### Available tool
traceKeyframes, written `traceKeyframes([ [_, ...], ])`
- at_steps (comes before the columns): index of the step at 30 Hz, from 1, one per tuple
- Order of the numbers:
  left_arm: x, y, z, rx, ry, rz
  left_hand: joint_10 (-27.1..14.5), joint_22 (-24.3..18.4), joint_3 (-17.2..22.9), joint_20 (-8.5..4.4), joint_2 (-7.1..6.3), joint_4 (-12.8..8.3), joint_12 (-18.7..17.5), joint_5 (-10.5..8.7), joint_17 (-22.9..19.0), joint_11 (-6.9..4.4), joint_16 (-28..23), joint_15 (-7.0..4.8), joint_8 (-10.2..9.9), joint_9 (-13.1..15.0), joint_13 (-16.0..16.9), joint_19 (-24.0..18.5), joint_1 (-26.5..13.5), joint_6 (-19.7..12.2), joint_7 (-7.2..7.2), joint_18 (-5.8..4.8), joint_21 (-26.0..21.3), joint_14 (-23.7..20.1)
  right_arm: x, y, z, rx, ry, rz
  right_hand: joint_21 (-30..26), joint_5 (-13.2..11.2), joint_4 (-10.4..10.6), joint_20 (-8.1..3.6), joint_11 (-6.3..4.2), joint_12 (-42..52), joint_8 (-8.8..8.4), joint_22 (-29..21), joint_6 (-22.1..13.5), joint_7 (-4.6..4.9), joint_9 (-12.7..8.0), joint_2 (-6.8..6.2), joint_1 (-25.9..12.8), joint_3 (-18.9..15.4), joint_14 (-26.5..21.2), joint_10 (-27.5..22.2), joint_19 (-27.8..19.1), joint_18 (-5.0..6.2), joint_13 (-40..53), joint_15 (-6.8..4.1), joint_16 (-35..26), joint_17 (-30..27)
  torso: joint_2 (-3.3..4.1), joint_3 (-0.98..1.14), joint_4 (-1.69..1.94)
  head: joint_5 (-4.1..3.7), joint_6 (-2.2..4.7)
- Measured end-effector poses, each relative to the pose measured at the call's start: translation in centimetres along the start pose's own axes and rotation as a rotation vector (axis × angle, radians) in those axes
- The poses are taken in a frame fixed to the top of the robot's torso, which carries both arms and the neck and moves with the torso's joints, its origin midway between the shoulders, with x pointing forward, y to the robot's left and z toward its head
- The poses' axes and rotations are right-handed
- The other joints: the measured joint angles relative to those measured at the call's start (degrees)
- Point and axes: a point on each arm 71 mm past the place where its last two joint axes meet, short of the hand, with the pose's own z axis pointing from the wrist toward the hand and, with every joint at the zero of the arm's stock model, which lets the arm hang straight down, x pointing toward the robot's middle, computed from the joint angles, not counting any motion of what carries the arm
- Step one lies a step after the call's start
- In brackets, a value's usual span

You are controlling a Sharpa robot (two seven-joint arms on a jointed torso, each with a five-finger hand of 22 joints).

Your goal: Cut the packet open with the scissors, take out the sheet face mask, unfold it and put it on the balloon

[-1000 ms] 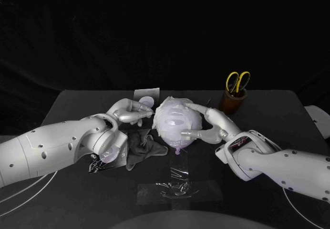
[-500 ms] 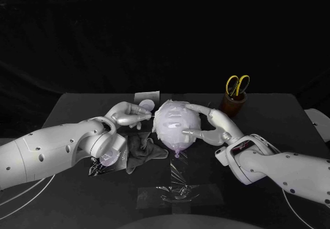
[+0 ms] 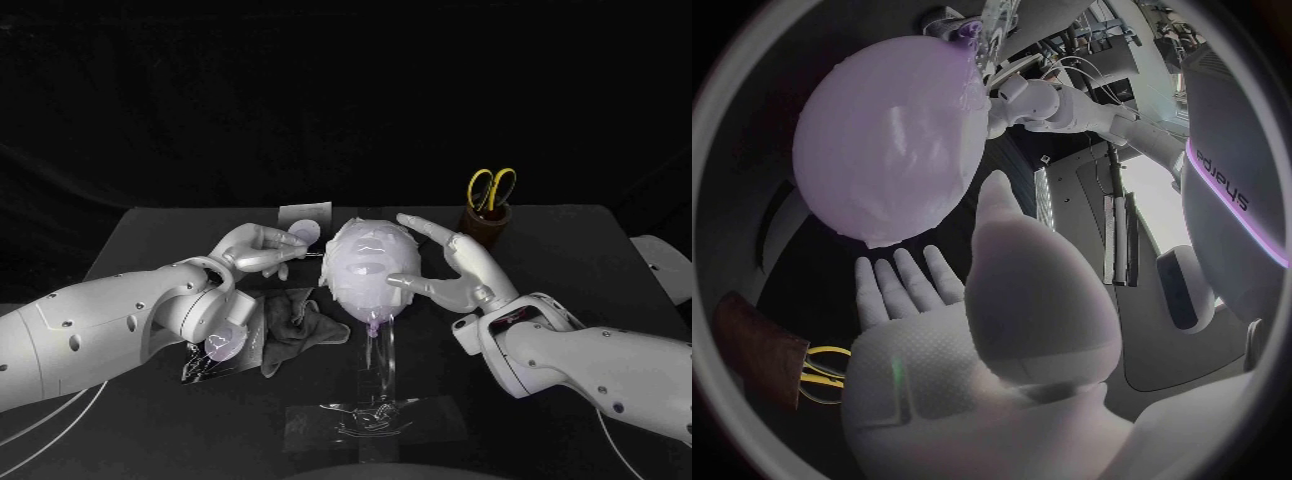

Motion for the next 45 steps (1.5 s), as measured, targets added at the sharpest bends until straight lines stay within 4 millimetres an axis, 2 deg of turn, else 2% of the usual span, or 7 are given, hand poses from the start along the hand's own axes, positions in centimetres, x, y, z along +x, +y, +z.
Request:
traceKeyframes([
  [8, -0.7, 0.2, -0.3, -0.005, -0.017, -0.018, 0.0, 0.0, -0.2, 0.20, 0.00, 0.2, -0.2, 0.00, -0.2, 0.00, 0.0, 0.20, -0.2, -0.1, -0.1, 0.2, 0.0, 0.0, -0.01, -0.04, -0.2, -0.2, -1.3, -0.8, -0.6, 0.029, -0.023, -0.011, -0.2, 0.0, 0.1, 0.00, 0.19, -0.2, -0.43, -0.4, -1.6, -0.20, -0.7, -2.07, -0.7, -1.1, -0.8, -1.8, -0.4, -0.01, -0.1, 0.19, -0.1, -0.3, -0.04, 0.00, 0.00, -0.15, 0.58],
  [12, -0.9, 0.3, -0.4, -0.006, -0.022, -0.027, 0.0, -0.1, -0.2, 0.20, 0.24, 0.2, -0.2, 0.00, -0.3, 0.00, 0.0, 0.20, -0.2, -0.1, -0.2, 0.2, 0.2, 0.0, -0.01, -0.05, -0.2, -0.2, -1.9, -0.9, -0.9, 0.039, -0.030, -0.013, -0.5, 0.0, 0.2, 0.10, 0.23, -0.2, -0.83, -1.0, -2.9, -0.28, -1.2, -5.02, -1.2, -3.6, -2.0, -3.0, -1.4, -0.02, -0.1, 0.25, -0.1, -0.6, -0.13, -0.04, -0.01, -0.25, 0.87],
  [15, -1.0, 0.3, -0.5, -0.005, -0.025, -0.033, 0.0, -0.1, -0.2, 0.20, 0.24, 0.1, -0.2, 0.00, -0.4, 0.00, 0.0, 0.20, -0.2, -0.2, -0.2, 0.2, 0.2, 0.0, -0.01, -0.07, -0.2, -0.2, -2.3, -0.6, -0.7, 0.036, -0.032, -0.013, -0.7, 0.0, 0.3, 0.00, 0.24, -0.2, -0.99, -1.2, -3.6, -0.30, -1.4, -5.62, -1.3, -4.1, -2.3, -3.4, -1.6, -0.02, -0.2, 0.31, -0.1, -0.6, -0.24, -0.09, -0.03, -0.20, 0.99],
  [19, -1.1, 0.2, -0.7, -0.001, -0.026, -0.044, -0.2, -0.2, -0.6, 0.43, 0.24, 0.3, -0.5, 0.00, -2.4, 0.20, -0.4, 0.37, -0.2, -0.4, -0.4, 0.0, 0.2, 0.0, 0.01, -0.09, -0.5, -1.6, -3.1, 0.2, 0.3, 0.019, -0.022, -0.022, -0.7, 0.7, 0.3, 0.01, 0.24, -0.2, -1.22, -1.8, -4.4, -0.41, -1.7, -6.16, -1.3, -4.8, -2.0, -3.4, -2.5, -0.02, -0.2, 0.30, -0.1, -0.6, -0.45, -0.13, -0.06, -0.10, 1.18],
  [27, -0.8, -0.1, -1.0, 0.011, -0.020, -0.068, -0.4, -0.7, -1.0, 0.62, 0.53, 0.7, -1.0, 0.00, -7.3, 0.40, -1.6, 0.51, -0.2, -0.9, -0.9, -0.2, 0.5, 0.2, 0.20, -0.14, -1.4, -4.4, -3.7, 2.7, 4.2, 0.009, 0.109, -0.106, -1.3, 0.6, 0.5, 0.10, 0.20, -0.4, -1.43, -2.5, -5.7, -0.44, -2.1, -10.93, -5.2, -8.5, -2.7, -4.1, -3.4, -0.03, -0.2, 0.31, -0.1, -0.8, -0.90, -0.39, -0.05, 0.15, 1.08],
  [38, 0.0, -0.5, -0.8, 0.018, -0.006, -0.092, -0.4, -1.0, -1.2, 0.62, 0.53, 0.9, -1.0, 0.00, -8.6, 0.40, -2.1, 0.50, -0.2, -1.1, -1.1, -0.2, 0.5, 0.4, 0.40, -0.18, -1.7, -5.0, -1.5, 4.7, 8.6, 0.077, 0.267, -0.296, -1.4, 0.6, 0.5, 0.21, 0.34, -0.9, -2.49, -2.9, -13.6, -1.04, -4.5, -11.14, -14.5, -9.2, -6.5, -10.0, -4.1, -0.02, -0.7, 0.45, -0.5, -1.6, -1.27, -0.97, 0.19, 0.05, 1.22],
  [45, 0.3, -0.7, -0.6, 0.021, 0.000, -0.100, -0.4, -1.0, -1.5, 0.62, 0.75, 0.9, -1.0, 0.00, -8.8, 0.40, -2.1, 0.50, -0.2, -1.1, -1.1, -0.2, 0.8, 0.4, 0.39, -0.20, -1.7, -5.4, 0.3, 4.5, 10.1, 0.163, 0.346, -0.387, -1.4, 1.5, 0.5, 0.21, 0.41, -0.9, -2.49, -2.9, -14.3, -1.23, -4.8, -10.93, -18.3, -9.2, -6.9, -10.8, -4.1, -0.03, -0.8, 0.61, -0.5, -1.7, -1.28, -1.15, 0.30, -0.13, 1.41],
])
